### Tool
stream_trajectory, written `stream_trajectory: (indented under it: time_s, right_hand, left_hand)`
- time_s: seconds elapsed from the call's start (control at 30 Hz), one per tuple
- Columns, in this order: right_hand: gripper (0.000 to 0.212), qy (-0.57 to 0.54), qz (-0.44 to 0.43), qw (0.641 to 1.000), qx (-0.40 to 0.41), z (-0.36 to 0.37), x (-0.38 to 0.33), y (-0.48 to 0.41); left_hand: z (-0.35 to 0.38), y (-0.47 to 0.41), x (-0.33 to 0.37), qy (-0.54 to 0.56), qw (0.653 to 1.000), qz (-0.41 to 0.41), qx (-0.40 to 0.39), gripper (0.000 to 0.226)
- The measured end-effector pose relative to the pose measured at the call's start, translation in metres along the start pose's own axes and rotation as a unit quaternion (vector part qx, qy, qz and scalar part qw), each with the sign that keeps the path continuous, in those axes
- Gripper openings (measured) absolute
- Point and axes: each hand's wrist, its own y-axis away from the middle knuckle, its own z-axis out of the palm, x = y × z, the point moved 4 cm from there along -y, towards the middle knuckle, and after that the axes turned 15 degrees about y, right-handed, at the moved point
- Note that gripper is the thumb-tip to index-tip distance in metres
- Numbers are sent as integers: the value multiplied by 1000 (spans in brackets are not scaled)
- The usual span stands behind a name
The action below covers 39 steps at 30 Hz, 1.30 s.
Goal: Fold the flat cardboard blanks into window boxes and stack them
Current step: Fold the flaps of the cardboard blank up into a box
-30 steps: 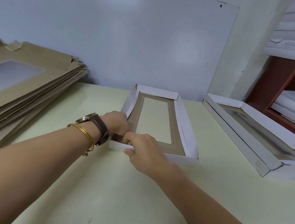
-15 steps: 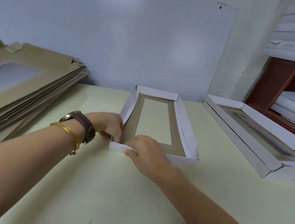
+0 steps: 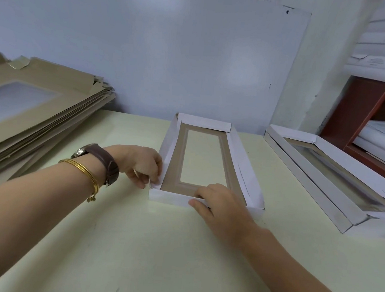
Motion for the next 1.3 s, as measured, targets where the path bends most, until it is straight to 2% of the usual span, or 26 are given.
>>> stream_trajectory:
  time_s: [0.17, 0.33, 0.43, 0.5, 0.57, 0.6, 0.67, 0.73, 0.8, 0.87, 0.93, 0.97, 1.07, 1.13, 1.2, 1.3]
  right_hand:
    - [35, 7, -14, 1000, -9, 1, 0, -1]
    - [41, -1, -11, 1000, -2, 3, 5, -2]
    - [41, -69, 8, 997, 16, 2, 10, -1]
    - [35, -123, 63, 988, 64, -3, 20, 1]
    - [19, -84, 145, 979, 114, -10, 40, 2]
    - [26, -52, 196, 973, 114, -13, 53, 3]
    - [43, -23, 299, 951, 75, -16, 82, 7]
    - [41, -27, 376, 926, 9, -20, 107, 13]
    - [44, -62, 410, 908, -67, -18, 126, 20]
    - [50, -118, 400, 901, -115, -16, 132, 23]
    - [48, -157, 380, 897, -163, -13, 127, 26]
    - [45, -167, 369, 896, -180, -11, 123, 26]
    - [30, -192, 361, 893, -188, -3, 116, 23]
    - [18, -243, 381, 879, -151, -1, 117, 21]
    - [15, -329, 403, 848, -100, -1, 121, 21]
    - [28, -441, 429, 786, -65, 0, 120, 20]
  left_hand:
    - [13, -3, 7, -67, 997, -5, 29, 15]
    - [18, -4, 9, -70, 997, -11, 37, 17]
    - [17, -2, 9, -60, 997, -6, 44, 19]
    - [18, -1, 10, -55, 997, -2, 47, 23]
    - [18, 0, 10, -53, 997, -2, 51, 30]
    - [18, 0, 10, -53, 997, -3, 56, 36]
    - [16, 1, 9, -55, 996, -8, 67, 56]
    - [15, 1, 9, -45, 996, -13, 77, 75]
    - [12, 1, 7, -24, 996, -15, 82, 82]
    - [10, -1, 6, -16, 996, -14, 85, 67]
    - [10, -2, 6, -19, 996, -9, 81, 31]
    - [10, -2, 6, -20, 997, -6, 79, 20]
    - [13, -3, 5, -14, 997, 0, 72, 18]
    - [14, -4, 3, -2, 998, 2, 67, 18]
    - [16, -6, 1, 1, 998, 7, 67, 17]
    - [17, -10, 1, -21, 997, 13, 75, 13]
